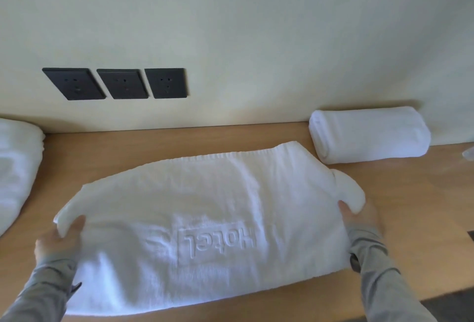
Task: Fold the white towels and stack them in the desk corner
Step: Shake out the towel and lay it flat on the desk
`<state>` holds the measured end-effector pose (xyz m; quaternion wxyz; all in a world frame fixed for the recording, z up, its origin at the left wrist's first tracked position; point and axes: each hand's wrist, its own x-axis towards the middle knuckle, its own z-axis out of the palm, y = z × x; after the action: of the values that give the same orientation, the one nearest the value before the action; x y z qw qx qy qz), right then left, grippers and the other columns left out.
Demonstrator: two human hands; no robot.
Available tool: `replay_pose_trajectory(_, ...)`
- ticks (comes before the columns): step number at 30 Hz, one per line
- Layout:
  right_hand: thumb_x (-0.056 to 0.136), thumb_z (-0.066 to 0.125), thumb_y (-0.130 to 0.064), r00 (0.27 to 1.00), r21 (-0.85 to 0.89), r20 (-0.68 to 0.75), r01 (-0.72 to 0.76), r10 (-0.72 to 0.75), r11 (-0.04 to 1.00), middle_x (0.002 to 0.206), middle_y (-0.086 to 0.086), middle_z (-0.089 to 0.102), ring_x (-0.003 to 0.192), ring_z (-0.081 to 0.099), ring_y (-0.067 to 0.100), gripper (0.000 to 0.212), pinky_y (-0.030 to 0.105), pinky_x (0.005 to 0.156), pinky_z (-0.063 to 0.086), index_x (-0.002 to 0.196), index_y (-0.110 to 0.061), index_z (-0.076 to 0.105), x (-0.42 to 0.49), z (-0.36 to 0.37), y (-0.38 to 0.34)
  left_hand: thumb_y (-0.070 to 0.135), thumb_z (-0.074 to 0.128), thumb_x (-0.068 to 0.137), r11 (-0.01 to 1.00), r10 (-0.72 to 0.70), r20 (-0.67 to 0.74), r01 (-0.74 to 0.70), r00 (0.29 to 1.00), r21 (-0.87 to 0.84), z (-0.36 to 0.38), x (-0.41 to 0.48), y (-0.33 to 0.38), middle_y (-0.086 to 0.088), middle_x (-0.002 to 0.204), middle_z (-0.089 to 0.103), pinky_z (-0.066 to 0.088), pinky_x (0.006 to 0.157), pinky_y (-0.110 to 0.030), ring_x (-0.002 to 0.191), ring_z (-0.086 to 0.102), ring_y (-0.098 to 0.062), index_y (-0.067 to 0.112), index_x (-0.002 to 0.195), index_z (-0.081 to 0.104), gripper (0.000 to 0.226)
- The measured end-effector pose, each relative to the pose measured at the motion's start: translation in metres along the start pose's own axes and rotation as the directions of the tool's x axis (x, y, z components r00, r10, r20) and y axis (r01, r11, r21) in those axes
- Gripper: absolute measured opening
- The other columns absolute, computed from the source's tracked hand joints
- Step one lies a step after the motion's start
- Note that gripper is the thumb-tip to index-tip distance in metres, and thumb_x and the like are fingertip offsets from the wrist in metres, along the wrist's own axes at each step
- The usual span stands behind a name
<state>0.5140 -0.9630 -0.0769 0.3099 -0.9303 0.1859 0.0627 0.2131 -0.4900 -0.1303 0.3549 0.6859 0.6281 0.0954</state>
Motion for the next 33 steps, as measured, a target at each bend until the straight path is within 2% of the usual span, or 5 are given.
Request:
replay_pose_trajectory(4, 0.077, 0.068, -0.037, 0.986, -0.095, -0.164, -0.015, -0.001, 0.995, 0.105, 0.021, 0.056, 0.093, 0.056, 0.041, 0.049, 0.053, 0.084, 0.047, 0.109, -0.006, 0.048, -0.019, -0.01, 0.024, 0.044, 0.063, 0.08, 1.0, -0.008, -0.03, 0.008, 1.0, 0.003, -0.009, -0.004, 0.008, -0.039, 0.091, 0.06, 0.044, 0.081, -0.052, 0.088, 0.057, -0.052, -0.013, 0.092, 0.062, 0.058)
replay_pose_trajectory(12, 0.09, 0.041, -0.054, 0.957, -0.689, 0.271, 0.27, -0.107, 0.672, 0.157, 0.004, -0.003, 0.145, 0.0, 0.023, 0.084, 0.047, 0.117, 0.01, 0.147, -0.022, -0.013, -0.056, 0.056, 0.006, 0.054, 0.069, 0.074, 0.986, -0.156, 0.119, 0.148, 0.98, 0.072, -0.023, 0.017, 0.006, -0.028, 0.113, 0.057, 0.037, 0.095, -0.046, 0.101, 0.052, -0.044, -0.003, 0.112, 0.055, 0.07)
replay_pose_trajectory(15, 0.094, 0.034, -0.048, 0.839, -0.635, 0.473, 0.537, -0.27, 0.555, 0.158, 0.0, -0.004, 0.146, -0.003, 0.02, 0.07, 0.044, 0.116, 0.003, 0.149, -0.027, -0.005, -0.086, 0.091, -0.019, 0.063, 0.07, 0.057, 0.982, -0.167, 0.202, 0.144, 0.965, 0.122, -0.027, 0.012, -0.002, -0.027, 0.12, 0.056, 0.038, 0.094, -0.047, 0.104, 0.052, -0.044, -0.002, 0.124, 0.049, 0.095)
replay_pose_trajectory(19, 0.097, 0.031, -0.041, 0.648, -0.468, 0.665, 0.749, -0.372, 0.468, 0.158, -0.003, -0.005, 0.145, -0.007, 0.018, 0.061, 0.042, 0.116, -0.004, 0.149, -0.027, 0.002, -0.129, 0.134, -0.04, 0.07, 0.066, 0.036, 0.979, -0.169, 0.265, 0.131, 0.949, 0.154, -0.04, -0.006, -0.032, -0.011, 0.084, 0.064, 0.046, 0.077, -0.041, 0.079, 0.057, -0.034, 0.008, 0.085, 0.061, 0.079)
replay_pose_trajectory(33, 0.097, 0.034, -0.035, 0.219, -0.148, 0.791, 0.975, -0.572, 0.168, 0.155, -0.005, 0.01, 0.144, 0.003, 0.011, 0.054, 0.039, 0.116, 0.006, 0.147, -0.025, 0.017, -0.214, 0.251, -0.164, 0.063, 0.053, 0.081, 0.956, -0.2, 0.186, 0.15, 0.962, 0.251, -0.053, -0.021, -0.079, 0.001, 0.082, 0.062, 0.051, 0.072, -0.034, 0.076, 0.059, -0.024, 0.024, 0.096, 0.051, 0.042)
